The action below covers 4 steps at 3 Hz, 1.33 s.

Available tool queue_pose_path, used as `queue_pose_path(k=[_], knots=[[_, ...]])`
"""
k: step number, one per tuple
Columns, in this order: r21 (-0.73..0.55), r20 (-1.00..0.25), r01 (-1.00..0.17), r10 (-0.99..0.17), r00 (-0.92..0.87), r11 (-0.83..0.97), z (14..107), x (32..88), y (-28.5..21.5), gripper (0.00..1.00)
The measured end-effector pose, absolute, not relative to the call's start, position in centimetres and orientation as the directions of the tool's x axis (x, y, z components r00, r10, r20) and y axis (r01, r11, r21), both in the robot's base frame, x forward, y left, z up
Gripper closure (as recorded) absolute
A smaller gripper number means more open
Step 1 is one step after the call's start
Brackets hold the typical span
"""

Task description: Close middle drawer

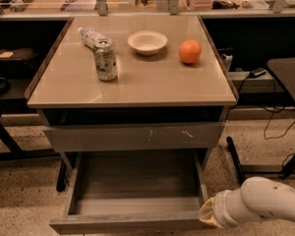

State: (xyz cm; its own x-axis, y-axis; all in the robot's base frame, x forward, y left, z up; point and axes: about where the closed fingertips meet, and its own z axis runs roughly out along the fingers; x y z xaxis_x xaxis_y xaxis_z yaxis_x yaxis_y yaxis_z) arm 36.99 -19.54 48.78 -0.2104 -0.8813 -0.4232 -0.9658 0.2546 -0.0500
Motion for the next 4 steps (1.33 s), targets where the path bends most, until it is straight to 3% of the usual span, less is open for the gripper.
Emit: queue_pose_path(k=[2,4], knots=[[0.038,-0.493,-0.986,-0.856,-0.158,0.160,45.1,35.5,-14.5,1.00],[0.038,-0.598,-0.995,-0.796,-0.095,0.090,44.0,34.3,-11.0,1.00]])
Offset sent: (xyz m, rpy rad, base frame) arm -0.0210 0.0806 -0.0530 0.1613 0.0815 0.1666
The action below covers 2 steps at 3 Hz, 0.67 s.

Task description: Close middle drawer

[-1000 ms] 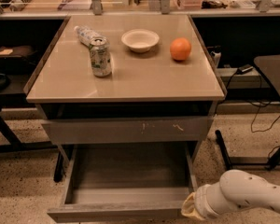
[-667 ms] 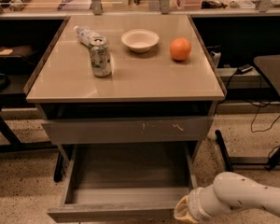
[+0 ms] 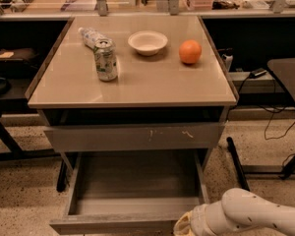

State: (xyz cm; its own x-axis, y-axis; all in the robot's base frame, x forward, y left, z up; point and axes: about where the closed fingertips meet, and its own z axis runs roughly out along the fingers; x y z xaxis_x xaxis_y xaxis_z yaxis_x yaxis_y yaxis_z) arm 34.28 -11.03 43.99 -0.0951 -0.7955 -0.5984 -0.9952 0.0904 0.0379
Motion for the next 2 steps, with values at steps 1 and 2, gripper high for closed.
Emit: queue_pose_path(k=[1,2], knots=[[0.022,-0.635,-0.993,-0.766,-0.102,0.114,42.57,33.94,-10.63,1.00],[0.023,-0.637,-0.993,-0.764,-0.104,0.116,42.41,33.87,-10.61,0.80]])
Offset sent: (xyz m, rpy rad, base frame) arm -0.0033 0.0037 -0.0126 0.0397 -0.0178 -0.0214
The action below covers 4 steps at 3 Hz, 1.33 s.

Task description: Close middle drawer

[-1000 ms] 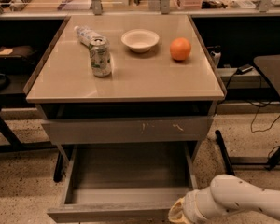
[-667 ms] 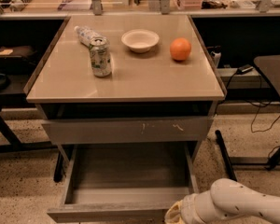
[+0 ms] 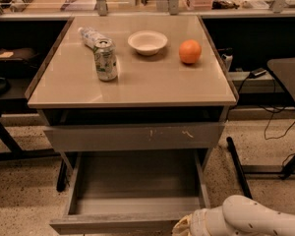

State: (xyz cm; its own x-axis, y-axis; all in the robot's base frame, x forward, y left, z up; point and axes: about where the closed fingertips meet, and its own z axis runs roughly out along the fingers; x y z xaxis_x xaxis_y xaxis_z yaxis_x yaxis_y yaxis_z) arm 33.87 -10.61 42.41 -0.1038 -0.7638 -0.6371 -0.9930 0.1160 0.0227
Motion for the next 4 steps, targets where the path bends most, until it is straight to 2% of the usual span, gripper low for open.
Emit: queue_pose_path(k=[3,4], knots=[[0.023,-0.637,-0.993,-0.764,-0.104,0.116,42.4,33.9,-10.6,0.12],[0.003,-0.646,-0.993,-0.757,-0.094,0.120,42.6,34.9,-10.5,0.00]])
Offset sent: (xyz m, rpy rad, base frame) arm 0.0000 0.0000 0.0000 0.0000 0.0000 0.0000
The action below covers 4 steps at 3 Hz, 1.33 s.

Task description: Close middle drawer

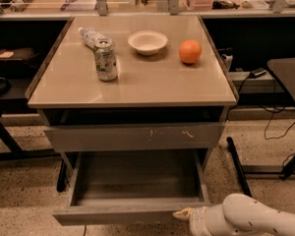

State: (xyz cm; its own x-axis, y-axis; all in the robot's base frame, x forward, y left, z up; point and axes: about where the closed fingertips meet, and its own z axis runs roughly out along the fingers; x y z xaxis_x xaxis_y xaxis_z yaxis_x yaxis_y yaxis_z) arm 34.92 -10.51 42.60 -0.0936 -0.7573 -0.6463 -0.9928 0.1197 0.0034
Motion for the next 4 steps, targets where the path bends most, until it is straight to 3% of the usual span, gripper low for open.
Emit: queue_pose_path(k=[2,3,4], knots=[[-0.014,-0.644,-0.992,-0.761,-0.085,0.123,42.9,37.5,-10.6,0.42],[-0.022,-0.603,-0.991,-0.793,-0.090,0.129,42.3,45.4,-11.2,0.64],[-0.023,-0.595,-0.991,-0.798,-0.090,0.129,42.1,46.4,-11.2,0.88]])
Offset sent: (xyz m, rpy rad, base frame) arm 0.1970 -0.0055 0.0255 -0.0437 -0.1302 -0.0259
